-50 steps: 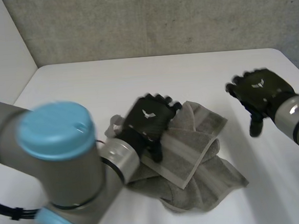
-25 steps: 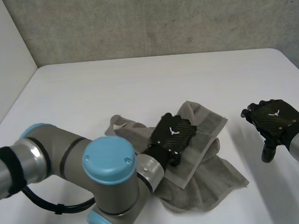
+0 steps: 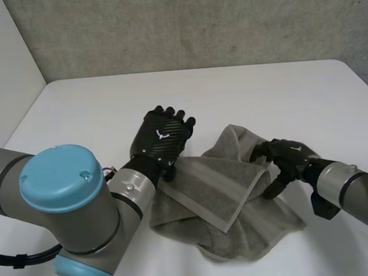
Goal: Fold the towel.
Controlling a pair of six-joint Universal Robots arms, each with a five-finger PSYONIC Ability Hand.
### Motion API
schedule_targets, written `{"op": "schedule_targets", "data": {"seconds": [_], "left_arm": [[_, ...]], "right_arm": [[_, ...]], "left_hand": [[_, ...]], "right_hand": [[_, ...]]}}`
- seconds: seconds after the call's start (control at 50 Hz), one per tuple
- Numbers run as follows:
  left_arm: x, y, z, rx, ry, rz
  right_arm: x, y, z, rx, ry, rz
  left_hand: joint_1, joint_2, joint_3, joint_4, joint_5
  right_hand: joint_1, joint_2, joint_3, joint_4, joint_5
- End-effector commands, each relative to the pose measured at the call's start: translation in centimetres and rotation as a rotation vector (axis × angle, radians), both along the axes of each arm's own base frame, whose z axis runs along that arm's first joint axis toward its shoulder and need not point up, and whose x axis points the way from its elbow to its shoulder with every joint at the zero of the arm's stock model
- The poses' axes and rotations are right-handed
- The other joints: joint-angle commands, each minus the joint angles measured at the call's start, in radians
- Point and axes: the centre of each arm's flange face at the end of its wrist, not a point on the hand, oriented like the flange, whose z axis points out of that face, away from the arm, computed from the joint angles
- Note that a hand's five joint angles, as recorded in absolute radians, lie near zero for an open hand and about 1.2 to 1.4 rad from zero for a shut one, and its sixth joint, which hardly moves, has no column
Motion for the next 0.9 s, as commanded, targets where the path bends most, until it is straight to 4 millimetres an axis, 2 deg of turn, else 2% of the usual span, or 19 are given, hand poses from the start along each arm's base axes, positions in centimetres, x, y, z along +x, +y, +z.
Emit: {"op": "schedule_targets", "data": {"seconds": [0.02, 0.04, 0.08, 0.1, 0.16, 0.2, 0.22, 0.24, 0.26, 0.32, 0.36, 0.38, 0.42, 0.46, 0.5, 0.56, 0.64, 0.68, 0.9], "left_arm": [[-0.7, 1.0, 0.4, 0.091, 0.112, -0.019], [-0.7, 1.0, 0.5, 0.14, 0.166, -0.013], [-0.8, 1.1, 0.6, 0.187, 0.224, -0.011], [-0.8, 1.1, 0.6, 0.188, 0.225, -0.011], [-1.1, 1.6, 0.5, 0.272, 0.289, -0.015], [-1.1, 1.8, 0.3, 0.301, 0.298, -0.016], [-1.2, 2.1, 0.2, 0.32, 0.303, -0.019], [-1.4, 2.3, 0.1, 0.33, 0.304, -0.024], [-1.5, 2.3, 0.1, 0.33, 0.304, -0.024], [-1.9, 2.9, -0.1, 0.345, 0.297, -0.036], [-2.1, 3.1, -0.2, 0.349, 0.293, -0.041], [-2.3, 3.3, -0.2, 0.352, 0.29, -0.05], [-2.6, 3.6, -0.3, 0.354, 0.287, -0.058], [-3.5, 4.1, -0.4, 0.354, 0.286, -0.083], [-4.0, 4.4, -0.5, 0.356, 0.281, -0.097], [-5.1, 4.6, -1.0, 0.364, 0.269, -0.118], [-6.1, 4.5, -1.6, 0.376, 0.251, -0.128], [-7.0, 3.9, -2.4, 0.393, 0.228, -0.125], [-8.4, 2.8, -5.3, 0.438, 0.176, -0.106]], "right_arm": [[2.5, 1.3, -0.3, -0.025, -0.004, 0.059], [3.0, 1.8, -0.2, -0.044, -0.011, 0.078], [3.4, 2.7, 0.2, -0.058, -0.017, 0.1], [3.7, 3.6, 0.7, -0.07, -0.025, 0.124], [3.9, 4.2, 1.2, -0.08, -0.031, 0.14], [3.9, 5.0, 1.6, -0.081, -0.027, 0.145], [3.9, 5.0, 1.6, -0.081, -0.027, 0.145], [3.7, 5.3, 1.4, -0.067, -0.015, 0.145], [3.3, 5.3, 1.3, -0.053, -0.003, 0.126], [3.1, 5.5, 1.5, -0.043, 0.005, 0.12], [2.1, 5.4, 2.1, -0.034, 0.036, 0.092], [2.1, 5.3, 2.1, -0.034, 0.036, 0.092], [-0.4, 3.6, 2.2, -0.029, 0.079, 0.014], [-0.4, 3.6, 2.2, -0.029, 0.079, 0.014], [-2.9, 2.2, 2.3, -0.041, 0.13, -0.044], [-4.0, 1.7, 2.1, -0.048, 0.159, -0.068], [-4.3, 1.8, 1.9, -0.047, 0.175, -0.066], [-4.3, 1.9, 1.8, -0.047, 0.18, -0.062], [-4.4, 1.5, 2.1, -0.084, 0.184, -0.067]], "left_hand": [[0.016, 0.018, 0.018, 0.017, 0.022], [0.021, 0.024, 0.024, 0.023, 0.028], [0.021, 0.024, 0.024, 0.023, 0.028], [0.021, 0.024, 0.024, 0.023, 0.028], [0.03, 0.033, 0.033, 0.032, 0.037], [0.03, 0.033, 0.033, 0.032, 0.037], [0.027, 0.03, 0.03, 0.029, 0.034], [0.03, 0.033, 0.033, 0.032, 0.037], [0.03, 0.033, 0.033, 0.032, 0.037], [0.03, 0.033, 0.033, 0.032, 0.037], [0.033, 0.036, 0.036, 0.035, 0.04], [0.036, 0.039, 0.039, 0.038, 0.043], [0.039, 0.042, 0.042, 0.041, 0.046], [0.042, 0.045, 0.045, 0.044, 0.049], [0.045, 0.048, 0.047, 0.047, 0.052], [0.042, 0.045, 0.045, 0.044, 0.049], [0.039, 0.042, 0.042, 0.041, 0.046], [0.042, 0.045, 0.045, 0.044, 0.049], [0.101, 0.103, 0.103, 0.103, 0.107]], "right_hand": [[0.554, 0.559, 0.55, 0.546, 0.534], [0.745, 0.75, 0.741, 0.737, 0.725], [0.843, 0.848, 0.839, 0.835, 0.822], [0.853, 0.857, 0.848, 0.845, 0.832], [0.835, 0.84, 0.831, 0.827, 0.815], [0.429, 0.434, 0.425, 0.421, 0.409], [0.427, 0.432, 0.423, 0.419, 0.406], [0.139, 0.144, 0.135, 0.131, 0.119], [-0.035, -0.03, -0.039, -0.043, -0.056], [-0.148, -0.144, -0.153, -0.156, -0.169], [-0.326, -0.321, -0.33, -0.334, -0.347], [-0.326, -0.321, -0.33, -0.334, -0.347], [-0.326, -0.321, -0.33, -0.334, -0.347], [-0.326, -0.321, -0.33, -0.334, -0.347], [-0.326, -0.321, -0.33, -0.334, -0.347], [-0.326, -0.321, -0.33, -0.334, -0.347], [-0.326, -0.321, -0.33, -0.334, -0.347], [-0.326, -0.321, -0.33, -0.334, -0.347], [-0.326, -0.321, -0.33, -0.334, -0.347]]}}
